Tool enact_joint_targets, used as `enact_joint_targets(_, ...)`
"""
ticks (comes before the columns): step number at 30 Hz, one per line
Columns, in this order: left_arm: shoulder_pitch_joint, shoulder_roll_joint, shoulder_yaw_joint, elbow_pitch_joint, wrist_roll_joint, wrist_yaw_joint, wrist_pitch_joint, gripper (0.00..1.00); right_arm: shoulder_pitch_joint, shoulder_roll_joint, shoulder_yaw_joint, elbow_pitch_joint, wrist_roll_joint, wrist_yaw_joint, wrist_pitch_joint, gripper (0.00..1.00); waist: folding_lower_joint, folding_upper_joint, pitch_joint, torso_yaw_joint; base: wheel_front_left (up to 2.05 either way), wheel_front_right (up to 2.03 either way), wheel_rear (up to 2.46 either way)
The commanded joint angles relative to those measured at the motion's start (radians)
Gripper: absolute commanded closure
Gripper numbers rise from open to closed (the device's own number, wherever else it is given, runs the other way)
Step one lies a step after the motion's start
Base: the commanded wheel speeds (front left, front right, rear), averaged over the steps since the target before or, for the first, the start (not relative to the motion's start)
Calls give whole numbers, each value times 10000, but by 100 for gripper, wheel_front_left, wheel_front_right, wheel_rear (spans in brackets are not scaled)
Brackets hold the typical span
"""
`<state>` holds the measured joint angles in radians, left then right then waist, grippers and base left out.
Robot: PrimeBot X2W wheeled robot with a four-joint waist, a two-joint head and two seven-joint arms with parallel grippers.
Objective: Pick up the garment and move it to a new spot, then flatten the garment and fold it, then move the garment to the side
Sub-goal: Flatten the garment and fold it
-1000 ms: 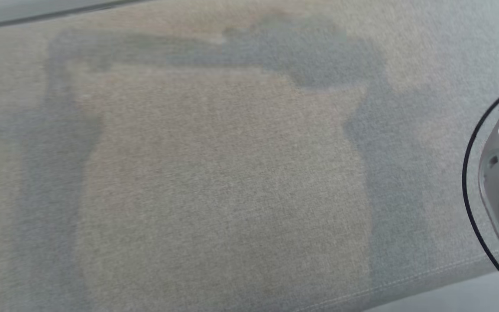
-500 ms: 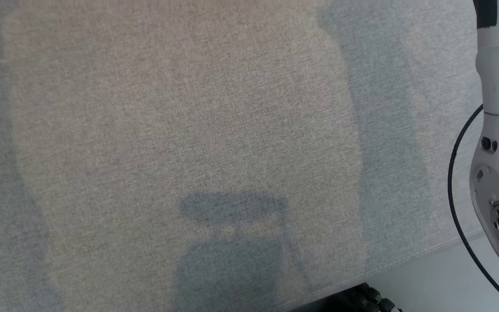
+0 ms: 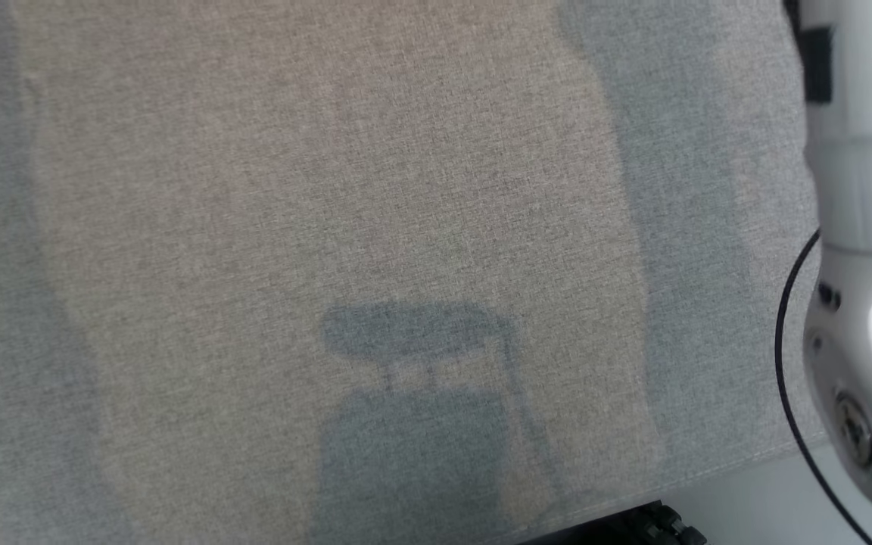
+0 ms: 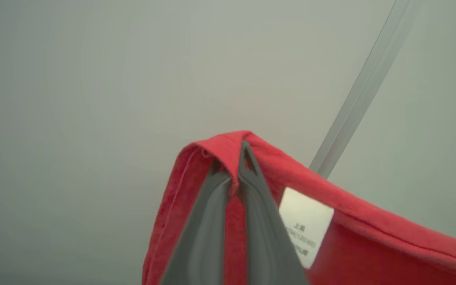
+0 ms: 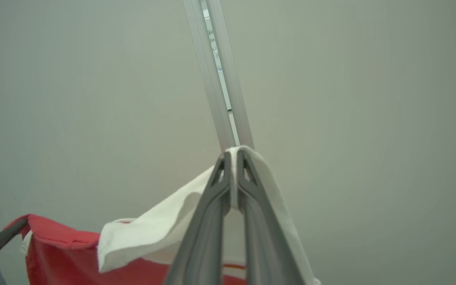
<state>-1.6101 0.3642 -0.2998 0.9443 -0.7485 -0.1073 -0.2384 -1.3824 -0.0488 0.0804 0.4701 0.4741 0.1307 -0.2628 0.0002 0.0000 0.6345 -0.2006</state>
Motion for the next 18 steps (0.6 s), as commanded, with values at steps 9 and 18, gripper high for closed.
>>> enact_joint_targets(9, 3515, -173, -320, -1604, -1508, -233, 199, 100, 3895, -565, 888, -1689, 622, 1, 257, 100, -2, 0, -1587, 606, 0, 0, 0)
enact_joint_targets(18, 8602, 297, -402, -4517, -2680, -42, 284, 100, 9039, -1029, 605, -4270, 1741, 1, 1496, 100, -2, 0, -3078, 1066, 0, 0, 0)
